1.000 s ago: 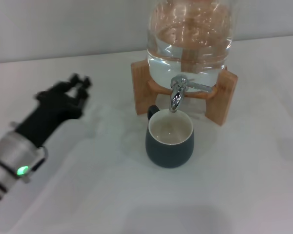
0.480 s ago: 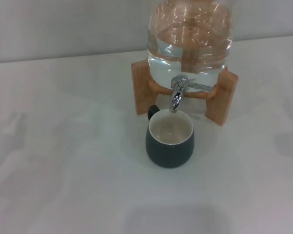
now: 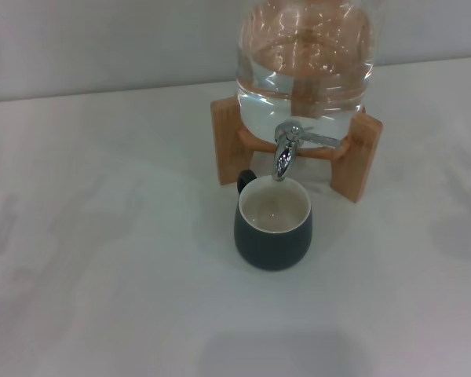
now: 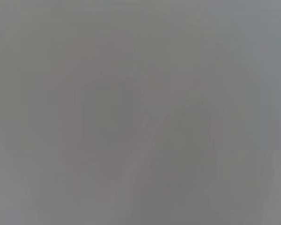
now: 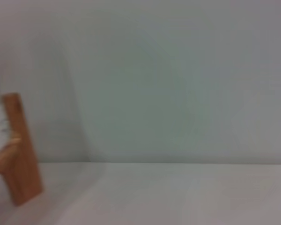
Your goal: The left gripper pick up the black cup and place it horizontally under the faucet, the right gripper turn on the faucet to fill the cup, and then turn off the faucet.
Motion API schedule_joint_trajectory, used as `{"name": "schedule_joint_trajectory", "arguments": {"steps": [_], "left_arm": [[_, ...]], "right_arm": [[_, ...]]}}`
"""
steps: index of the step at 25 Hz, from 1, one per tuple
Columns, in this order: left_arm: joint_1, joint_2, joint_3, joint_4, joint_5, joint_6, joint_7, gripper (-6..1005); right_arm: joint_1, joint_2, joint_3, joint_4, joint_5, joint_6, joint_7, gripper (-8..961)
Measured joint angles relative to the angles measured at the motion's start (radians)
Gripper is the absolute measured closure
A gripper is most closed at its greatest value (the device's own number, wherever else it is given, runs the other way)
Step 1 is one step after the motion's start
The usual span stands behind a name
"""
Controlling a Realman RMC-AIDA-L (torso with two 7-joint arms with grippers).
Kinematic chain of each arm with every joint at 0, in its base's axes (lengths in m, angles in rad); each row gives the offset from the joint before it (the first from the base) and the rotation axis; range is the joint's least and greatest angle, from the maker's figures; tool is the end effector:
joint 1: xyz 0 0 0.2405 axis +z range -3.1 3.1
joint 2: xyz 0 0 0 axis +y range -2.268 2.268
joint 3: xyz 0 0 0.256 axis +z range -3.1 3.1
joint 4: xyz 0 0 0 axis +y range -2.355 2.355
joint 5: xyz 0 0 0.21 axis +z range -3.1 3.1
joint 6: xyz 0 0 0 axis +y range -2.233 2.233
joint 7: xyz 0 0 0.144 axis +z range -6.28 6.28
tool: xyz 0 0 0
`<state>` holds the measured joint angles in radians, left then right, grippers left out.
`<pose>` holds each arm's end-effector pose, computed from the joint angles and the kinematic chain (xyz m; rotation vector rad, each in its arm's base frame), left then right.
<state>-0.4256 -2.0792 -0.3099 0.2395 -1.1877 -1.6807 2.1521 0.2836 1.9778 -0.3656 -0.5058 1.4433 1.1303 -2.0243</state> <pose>-0.3264 0.2887 0.0483 -1.6776 -0.7038 -1.3124 0.4206 0.2918 0.0999 -1.7941 0.8600 0.5166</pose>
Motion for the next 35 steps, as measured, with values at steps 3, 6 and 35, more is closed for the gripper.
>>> {"name": "schedule_joint_trajectory", "arguments": {"steps": [3,6,35], "left_arm": [[0.013,0.000,0.001,0.000,-0.012,-0.003,-0.003,488],[0.016,0.001,0.003,0.001,-0.013,-0.004,-0.003,424],[-0.003,0.004,0.006,0.000,-0.026,0.099,-0.032,124]], "right_arm": [[-0.011,-0.005,-0.012,-0.010,-0.005,0.052,0.019,99],[-0.027,-0.001,-0.015,-0.061,-0.032,0.121,0.062,99],[-0.129,0.032,-0.677,-0.471,0.251,0.362,0.345,99]]}}
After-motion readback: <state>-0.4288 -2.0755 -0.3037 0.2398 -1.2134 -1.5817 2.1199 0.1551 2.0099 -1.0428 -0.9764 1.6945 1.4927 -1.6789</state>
